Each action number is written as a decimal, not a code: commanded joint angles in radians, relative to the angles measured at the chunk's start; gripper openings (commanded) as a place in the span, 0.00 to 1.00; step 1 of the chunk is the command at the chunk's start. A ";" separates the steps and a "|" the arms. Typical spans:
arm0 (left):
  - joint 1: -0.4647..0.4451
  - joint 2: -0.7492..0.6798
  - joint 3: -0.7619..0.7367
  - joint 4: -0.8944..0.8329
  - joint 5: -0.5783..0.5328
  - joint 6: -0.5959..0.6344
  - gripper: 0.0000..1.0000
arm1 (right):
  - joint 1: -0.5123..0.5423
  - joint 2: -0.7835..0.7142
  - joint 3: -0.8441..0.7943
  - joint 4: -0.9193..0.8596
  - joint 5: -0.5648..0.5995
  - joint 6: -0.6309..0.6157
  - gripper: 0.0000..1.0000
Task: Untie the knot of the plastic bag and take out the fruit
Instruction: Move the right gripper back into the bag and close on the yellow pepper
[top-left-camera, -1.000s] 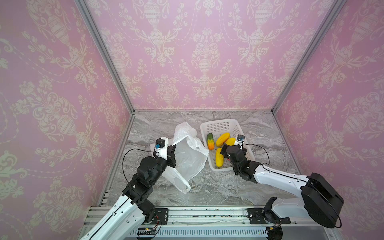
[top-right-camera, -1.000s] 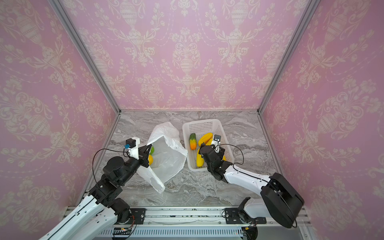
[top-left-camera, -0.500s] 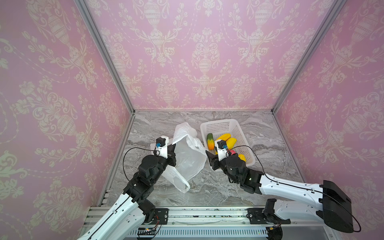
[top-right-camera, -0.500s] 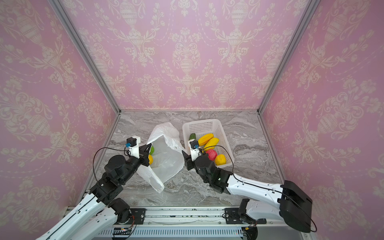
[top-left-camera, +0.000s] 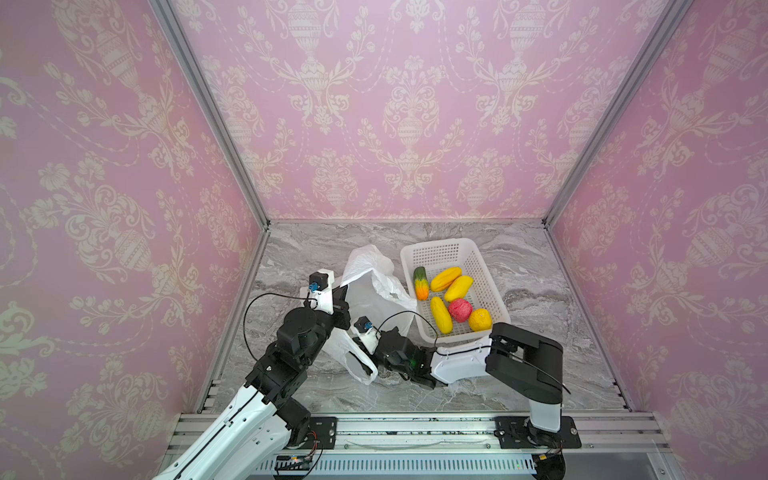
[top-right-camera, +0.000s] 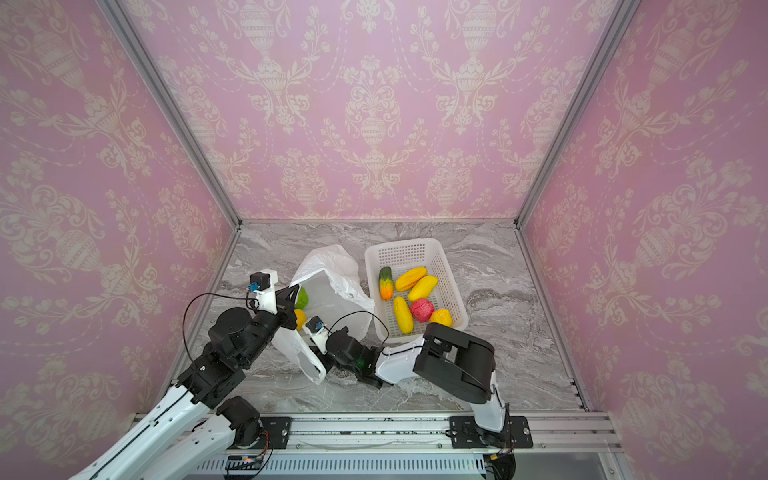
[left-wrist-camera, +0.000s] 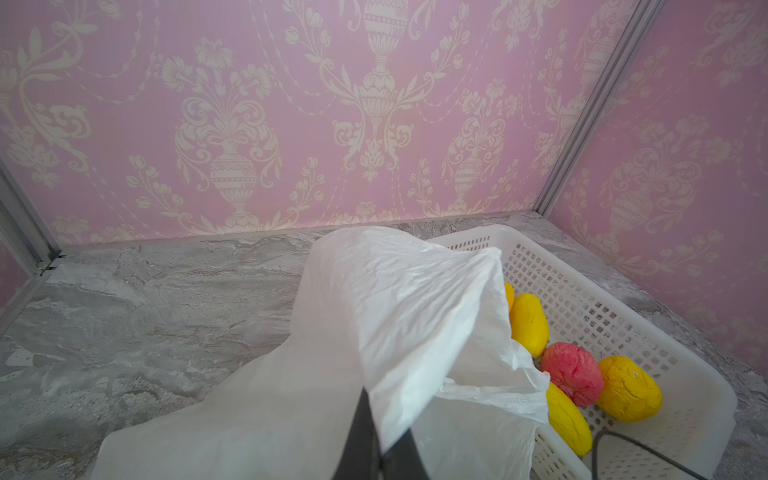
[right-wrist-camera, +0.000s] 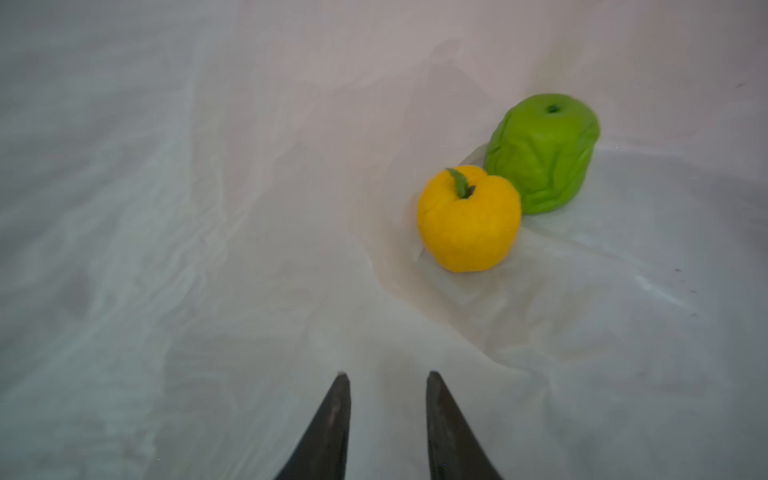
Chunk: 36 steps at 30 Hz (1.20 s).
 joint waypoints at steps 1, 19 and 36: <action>0.004 -0.068 -0.007 0.001 -0.117 -0.028 0.00 | 0.017 0.053 0.114 -0.007 -0.073 0.058 0.36; 0.005 -0.162 -0.101 0.079 -0.275 0.011 0.00 | -0.009 0.266 0.603 -0.564 0.305 0.092 0.83; 0.005 -0.114 -0.089 0.090 -0.238 0.025 0.00 | -0.060 0.437 0.815 -0.678 0.203 0.138 0.67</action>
